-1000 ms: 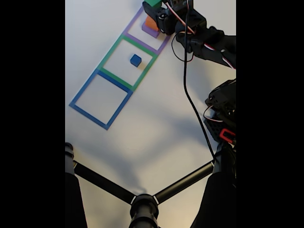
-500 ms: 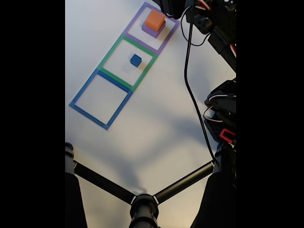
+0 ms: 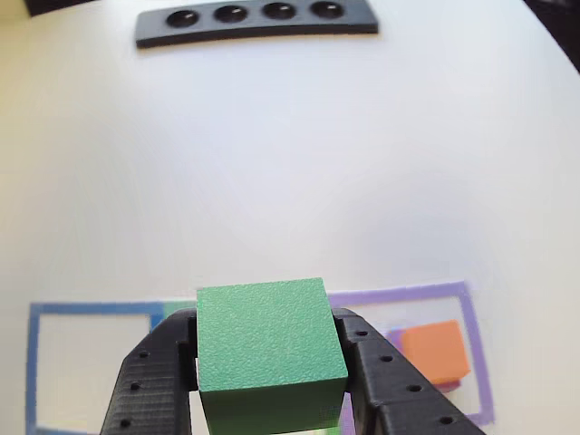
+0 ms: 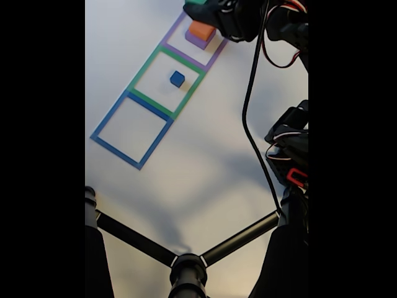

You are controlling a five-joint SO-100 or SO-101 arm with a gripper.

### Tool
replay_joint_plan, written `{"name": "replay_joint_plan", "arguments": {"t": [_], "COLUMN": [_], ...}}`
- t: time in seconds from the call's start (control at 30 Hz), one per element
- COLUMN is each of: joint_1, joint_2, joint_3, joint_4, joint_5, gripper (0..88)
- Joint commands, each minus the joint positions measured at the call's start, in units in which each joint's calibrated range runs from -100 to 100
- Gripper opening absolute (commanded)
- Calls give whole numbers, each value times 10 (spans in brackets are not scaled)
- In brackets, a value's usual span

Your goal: Tower of hanoi

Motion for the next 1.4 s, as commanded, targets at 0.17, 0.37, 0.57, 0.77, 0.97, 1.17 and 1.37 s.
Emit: {"name": "replay_joint_plan", "arguments": {"t": [0.17, 0.37, 0.57, 0.77, 0.97, 1.17, 1.37], "joint_1": [-142, -196, -220, -232, -257, -271, -281], "joint_2": [-2, -6, -59, -72, 3, 130, 279], "joint_3": [-17, 54, 268, 488, 605, 632, 634], "joint_4": [48, 47, -105, -360, -616, -810, -989], "joint_5": [0, 0, 0, 0, 0, 0, 0], "gripper": [77, 80, 83, 83, 81, 80, 82]}}
